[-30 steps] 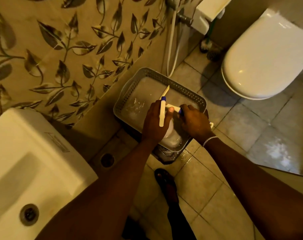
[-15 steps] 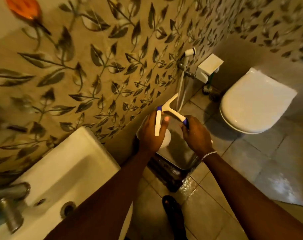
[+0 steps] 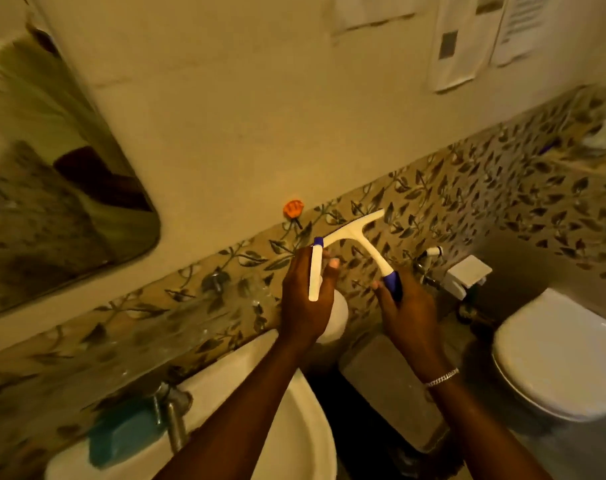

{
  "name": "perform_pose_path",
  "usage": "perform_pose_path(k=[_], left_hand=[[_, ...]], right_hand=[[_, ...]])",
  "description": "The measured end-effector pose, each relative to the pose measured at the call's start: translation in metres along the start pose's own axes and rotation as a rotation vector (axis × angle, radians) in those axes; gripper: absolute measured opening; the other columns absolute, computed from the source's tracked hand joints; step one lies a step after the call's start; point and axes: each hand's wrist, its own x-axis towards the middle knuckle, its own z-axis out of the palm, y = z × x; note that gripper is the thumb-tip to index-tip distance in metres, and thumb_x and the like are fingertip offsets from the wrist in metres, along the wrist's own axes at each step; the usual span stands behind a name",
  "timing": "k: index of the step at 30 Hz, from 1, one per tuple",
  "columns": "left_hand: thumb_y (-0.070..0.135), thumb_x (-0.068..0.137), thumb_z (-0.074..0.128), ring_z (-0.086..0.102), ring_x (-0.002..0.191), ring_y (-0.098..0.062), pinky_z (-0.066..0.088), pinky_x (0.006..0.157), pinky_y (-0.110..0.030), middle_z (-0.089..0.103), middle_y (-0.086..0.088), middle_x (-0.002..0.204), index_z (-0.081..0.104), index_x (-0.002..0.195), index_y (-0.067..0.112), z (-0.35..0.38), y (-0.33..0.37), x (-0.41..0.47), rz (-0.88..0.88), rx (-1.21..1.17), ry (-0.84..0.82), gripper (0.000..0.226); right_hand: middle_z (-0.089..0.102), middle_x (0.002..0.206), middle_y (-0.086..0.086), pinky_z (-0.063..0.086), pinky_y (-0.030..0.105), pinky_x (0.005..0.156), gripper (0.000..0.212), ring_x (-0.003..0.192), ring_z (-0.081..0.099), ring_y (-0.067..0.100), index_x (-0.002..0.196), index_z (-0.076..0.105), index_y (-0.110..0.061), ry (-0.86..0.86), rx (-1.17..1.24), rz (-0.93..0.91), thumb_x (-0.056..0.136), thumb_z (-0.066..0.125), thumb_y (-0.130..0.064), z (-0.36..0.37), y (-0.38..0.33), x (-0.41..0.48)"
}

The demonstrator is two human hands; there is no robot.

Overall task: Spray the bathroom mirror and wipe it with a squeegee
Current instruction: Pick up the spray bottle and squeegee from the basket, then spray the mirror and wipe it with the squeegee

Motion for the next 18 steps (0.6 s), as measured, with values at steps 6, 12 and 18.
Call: perform_pose_path(k=[6,12,18], left_hand=[[0.041,0.099,0.057,0.066,0.092,-0.016,0.057,0.081,-0.034,0.066,0.000,0.096,0.062,0.107,0.017,-0.103,0.049,0.015,0.086,0.024,0.211,0.026],[0.033,0.098,0.062,0.065,0.083,-0.005,0.052,0.071,-0.016,0.064,0.010,0.084,0.060,0.098,0.036,-0.212,0.091,0.012,0.174,0.063,0.446,0.003],[0.051,0.095,0.057,0.067,0.078,-0.005,0.054,0.066,-0.021,0.068,0.004,0.082,0.065,0.101,0.028,-0.321,0.121,0.011,0.152,0.100,0.671,0.025]], right_hand=[[0.055,0.074,-0.008,0.035,0.020,0.055,0.018,0.063,0.054,0.008,0.102,0.058,-0.023,0.072,0.163,-0.163,0.097,0.068,-0.037,0.000,-0.112,-0.014],[0.061,0.076,-0.006,0.043,0.009,0.055,0.022,0.066,0.057,0.007,0.108,0.064,-0.018,0.044,0.328,-0.296,0.095,0.070,-0.036,0.013,-0.213,-0.035],[0.068,0.080,0.007,0.050,0.023,0.050,0.027,0.064,0.064,0.024,0.101,0.065,-0.017,-0.014,0.518,-0.392,0.103,0.053,-0.041,0.026,-0.299,-0.056]])
